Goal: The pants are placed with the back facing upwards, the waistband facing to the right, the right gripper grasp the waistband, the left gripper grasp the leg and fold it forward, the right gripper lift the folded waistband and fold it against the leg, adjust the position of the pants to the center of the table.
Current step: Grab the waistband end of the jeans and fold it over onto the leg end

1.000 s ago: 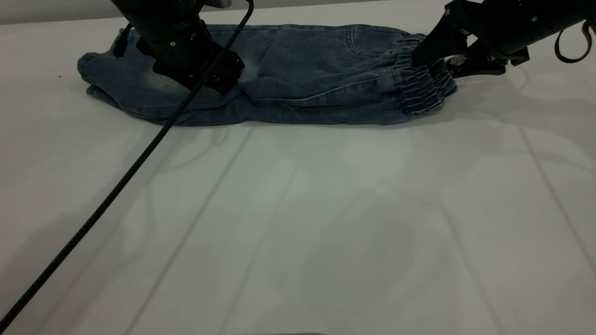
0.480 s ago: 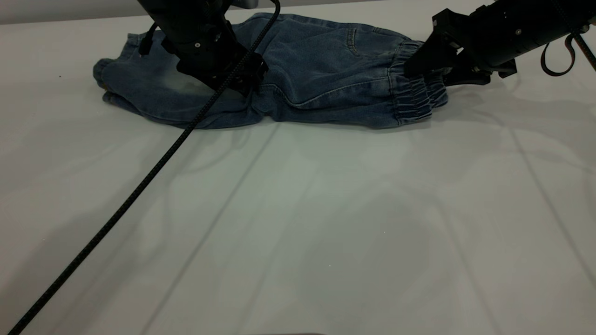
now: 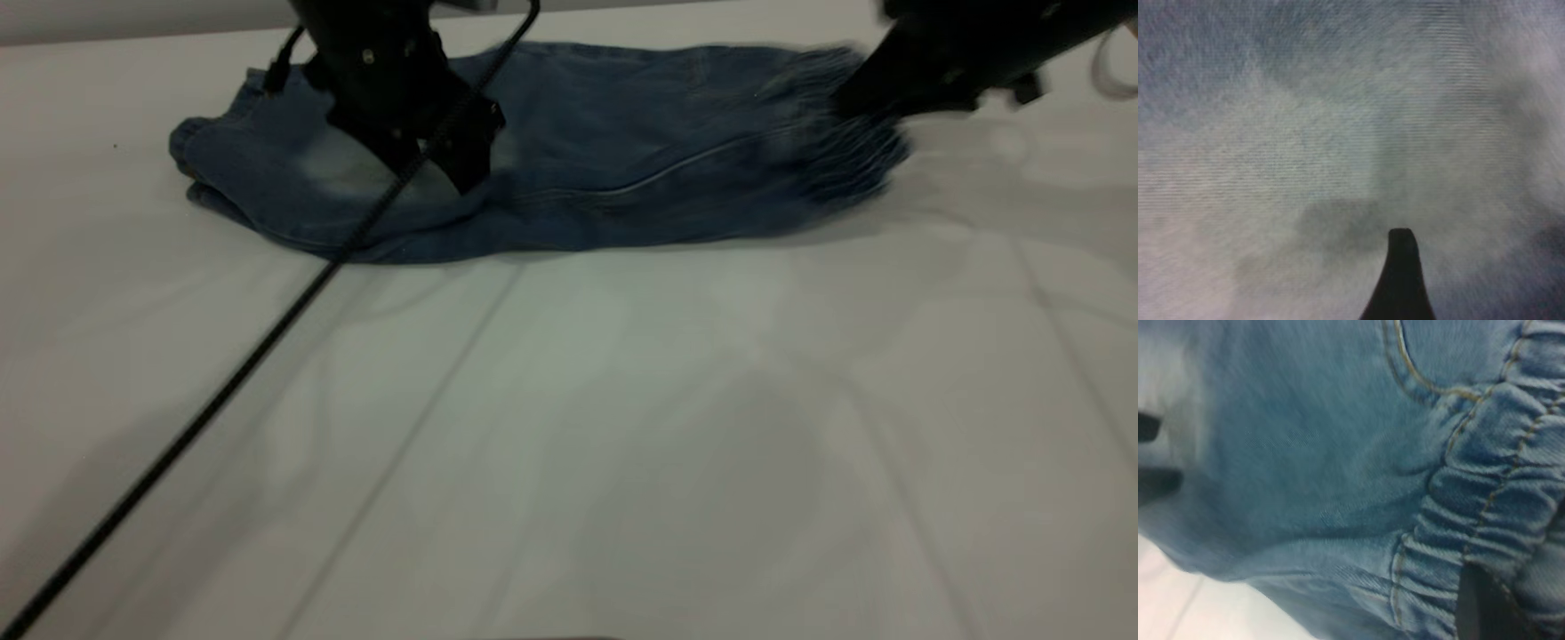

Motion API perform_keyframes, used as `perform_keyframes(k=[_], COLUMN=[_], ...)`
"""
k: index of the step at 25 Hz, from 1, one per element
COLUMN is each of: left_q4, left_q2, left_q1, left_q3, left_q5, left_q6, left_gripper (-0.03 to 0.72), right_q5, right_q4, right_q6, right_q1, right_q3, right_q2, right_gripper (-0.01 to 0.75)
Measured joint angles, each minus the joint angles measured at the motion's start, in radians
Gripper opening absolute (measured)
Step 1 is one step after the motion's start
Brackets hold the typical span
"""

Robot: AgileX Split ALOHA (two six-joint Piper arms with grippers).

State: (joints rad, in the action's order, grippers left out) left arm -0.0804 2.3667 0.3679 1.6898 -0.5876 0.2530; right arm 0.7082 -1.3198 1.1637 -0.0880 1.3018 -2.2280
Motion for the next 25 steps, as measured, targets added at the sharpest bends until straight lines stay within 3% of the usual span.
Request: perform_keyframes(k=[5,13,17,25], left_q4=[0.068,0.21,0.22,0.185], left_q2=[-0.011,0.003,0.052,0.115], left_q1=[0.001,-0.049,-0.091,-0.096], left_q3=[0.126,0.183,0.183,0.183], left_q5=[-0.12,-0.163,-0.148,-0.111], left_q6=[-0.001,-0.116,-0.147,-0.156], left_gripper=[0.547,0.547,0.547,0.547], right_q5=[0.033,0.114,0.123,0.096], right_q4=[0.133,0.185,0.185,0.195], right_q6=[-0.1,-0.124,-0.124,-0.178], right_q1=[-0.077,-0.077,-0.028,0.127], right_q3=[0.0,-0.001,0.002,0.095], right_q2=[0.138,0.279,0.295,0.295], right_gripper=[0.058,0.058,0.058,0.058])
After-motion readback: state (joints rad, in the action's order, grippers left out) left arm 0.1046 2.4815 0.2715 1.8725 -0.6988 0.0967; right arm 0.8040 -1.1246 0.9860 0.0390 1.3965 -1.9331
